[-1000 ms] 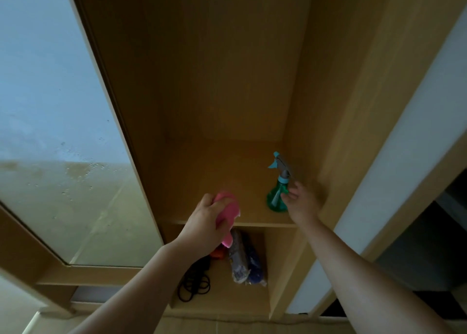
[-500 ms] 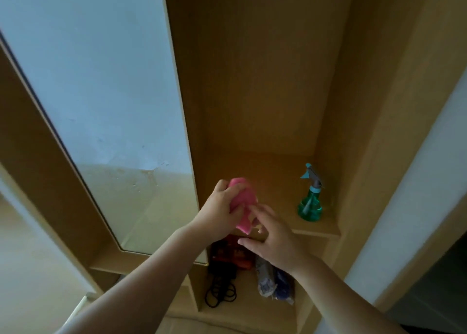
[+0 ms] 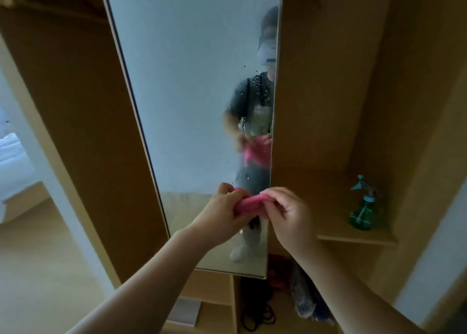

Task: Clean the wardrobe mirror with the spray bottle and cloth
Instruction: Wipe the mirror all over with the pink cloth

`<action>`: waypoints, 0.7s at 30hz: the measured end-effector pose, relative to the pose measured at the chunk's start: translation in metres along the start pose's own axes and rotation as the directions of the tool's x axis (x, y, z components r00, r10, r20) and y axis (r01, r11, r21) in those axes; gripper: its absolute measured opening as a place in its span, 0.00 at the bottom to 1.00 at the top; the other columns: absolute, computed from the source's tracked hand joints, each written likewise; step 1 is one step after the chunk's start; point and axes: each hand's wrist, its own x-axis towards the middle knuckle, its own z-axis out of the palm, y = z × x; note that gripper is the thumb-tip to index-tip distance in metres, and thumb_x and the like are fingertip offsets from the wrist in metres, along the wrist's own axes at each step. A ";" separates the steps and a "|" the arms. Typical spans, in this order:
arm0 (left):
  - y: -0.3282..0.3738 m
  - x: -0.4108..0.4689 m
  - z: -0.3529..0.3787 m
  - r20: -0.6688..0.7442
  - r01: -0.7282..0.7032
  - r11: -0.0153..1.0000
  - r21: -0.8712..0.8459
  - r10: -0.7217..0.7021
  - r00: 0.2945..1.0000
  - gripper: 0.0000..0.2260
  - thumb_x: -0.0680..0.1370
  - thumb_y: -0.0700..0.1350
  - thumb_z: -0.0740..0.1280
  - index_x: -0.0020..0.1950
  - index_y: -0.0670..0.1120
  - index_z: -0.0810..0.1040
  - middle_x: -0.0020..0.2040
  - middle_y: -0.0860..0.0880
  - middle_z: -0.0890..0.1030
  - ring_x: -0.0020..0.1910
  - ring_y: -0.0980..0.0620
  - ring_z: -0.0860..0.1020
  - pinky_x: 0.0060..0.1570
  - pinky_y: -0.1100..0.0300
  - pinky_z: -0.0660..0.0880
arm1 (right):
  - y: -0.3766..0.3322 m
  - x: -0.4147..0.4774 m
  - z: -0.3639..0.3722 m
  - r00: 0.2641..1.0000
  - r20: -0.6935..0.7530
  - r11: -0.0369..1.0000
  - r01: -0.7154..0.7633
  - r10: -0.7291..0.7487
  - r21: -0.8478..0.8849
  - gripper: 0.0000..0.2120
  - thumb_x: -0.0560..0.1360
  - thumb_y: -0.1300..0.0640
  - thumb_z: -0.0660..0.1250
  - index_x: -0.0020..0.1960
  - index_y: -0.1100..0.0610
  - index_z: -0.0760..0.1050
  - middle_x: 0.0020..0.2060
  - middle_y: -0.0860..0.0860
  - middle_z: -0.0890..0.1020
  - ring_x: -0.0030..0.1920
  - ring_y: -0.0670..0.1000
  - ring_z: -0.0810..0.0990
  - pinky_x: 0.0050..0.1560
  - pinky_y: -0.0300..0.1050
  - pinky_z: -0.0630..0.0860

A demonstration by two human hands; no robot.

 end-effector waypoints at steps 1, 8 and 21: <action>-0.009 -0.007 -0.013 0.000 -0.013 1.000 0.013 0.013 1.000 0.12 0.77 0.51 0.68 0.60 0.53 0.77 0.55 0.51 0.69 0.46 0.52 0.77 0.55 0.54 0.78 | -0.013 0.002 0.011 1.000 -0.003 1.000 0.002 -0.002 0.000 0.12 0.78 0.54 0.63 0.52 0.60 0.82 0.46 0.48 0.83 0.48 0.43 0.81 0.48 0.31 0.76; -0.038 -0.036 -0.087 -0.030 -0.071 0.994 0.080 0.074 0.997 0.12 0.79 0.45 0.64 0.63 0.51 0.76 0.55 0.54 0.67 0.49 0.55 0.73 0.50 0.65 0.70 | -0.077 0.023 0.050 0.991 -0.108 0.989 0.068 -0.082 -0.134 0.07 0.77 0.65 0.66 0.53 0.60 0.81 0.47 0.47 0.82 0.51 0.38 0.78 0.53 0.29 0.74; -0.004 0.004 -0.136 -0.257 -0.186 0.982 0.029 0.187 0.948 0.09 0.79 0.44 0.65 0.40 0.56 0.75 0.33 0.56 0.75 0.32 0.60 0.70 0.32 0.68 0.66 | -0.112 0.117 0.025 0.910 -0.254 0.934 0.270 -0.327 -0.235 0.09 0.78 0.66 0.64 0.54 0.66 0.80 0.51 0.53 0.82 0.54 0.45 0.79 0.59 0.36 0.75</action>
